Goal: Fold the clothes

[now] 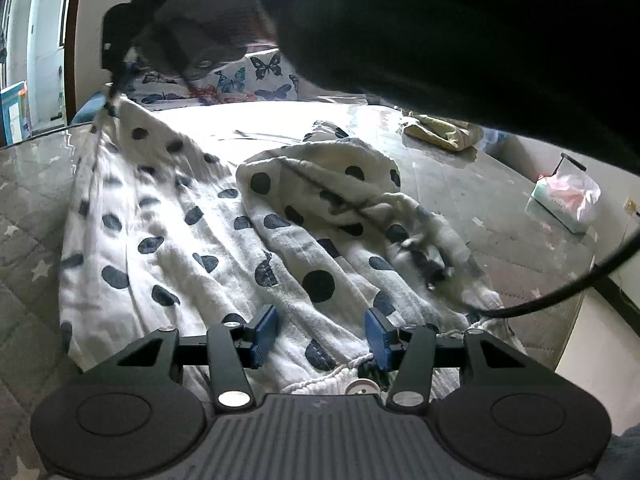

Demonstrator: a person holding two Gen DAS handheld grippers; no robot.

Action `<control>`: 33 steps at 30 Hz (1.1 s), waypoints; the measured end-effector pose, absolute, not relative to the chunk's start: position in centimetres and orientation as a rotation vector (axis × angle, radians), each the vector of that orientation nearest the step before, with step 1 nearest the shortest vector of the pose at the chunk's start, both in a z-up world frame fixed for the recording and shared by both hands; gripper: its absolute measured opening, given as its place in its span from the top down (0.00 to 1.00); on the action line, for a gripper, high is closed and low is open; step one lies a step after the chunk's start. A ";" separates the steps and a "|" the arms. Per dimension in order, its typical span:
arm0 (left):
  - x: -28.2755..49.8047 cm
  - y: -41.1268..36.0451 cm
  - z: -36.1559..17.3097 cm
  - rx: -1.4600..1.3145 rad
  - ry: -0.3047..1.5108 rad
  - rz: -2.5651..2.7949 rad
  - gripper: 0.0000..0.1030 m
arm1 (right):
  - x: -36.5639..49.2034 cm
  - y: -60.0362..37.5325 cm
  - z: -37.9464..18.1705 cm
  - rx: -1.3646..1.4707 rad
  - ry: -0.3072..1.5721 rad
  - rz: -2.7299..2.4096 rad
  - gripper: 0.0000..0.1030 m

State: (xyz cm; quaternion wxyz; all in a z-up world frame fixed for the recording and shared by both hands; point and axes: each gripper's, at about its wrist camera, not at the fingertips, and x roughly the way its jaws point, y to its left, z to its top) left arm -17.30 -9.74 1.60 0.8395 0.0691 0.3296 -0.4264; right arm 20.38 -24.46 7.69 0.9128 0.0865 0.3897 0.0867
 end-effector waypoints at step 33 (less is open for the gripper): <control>-18.4 -12.5 3.4 0.192 0.698 -0.892 0.46 | 1.4 -43.2 10.1 0.157 0.935 -0.095 0.61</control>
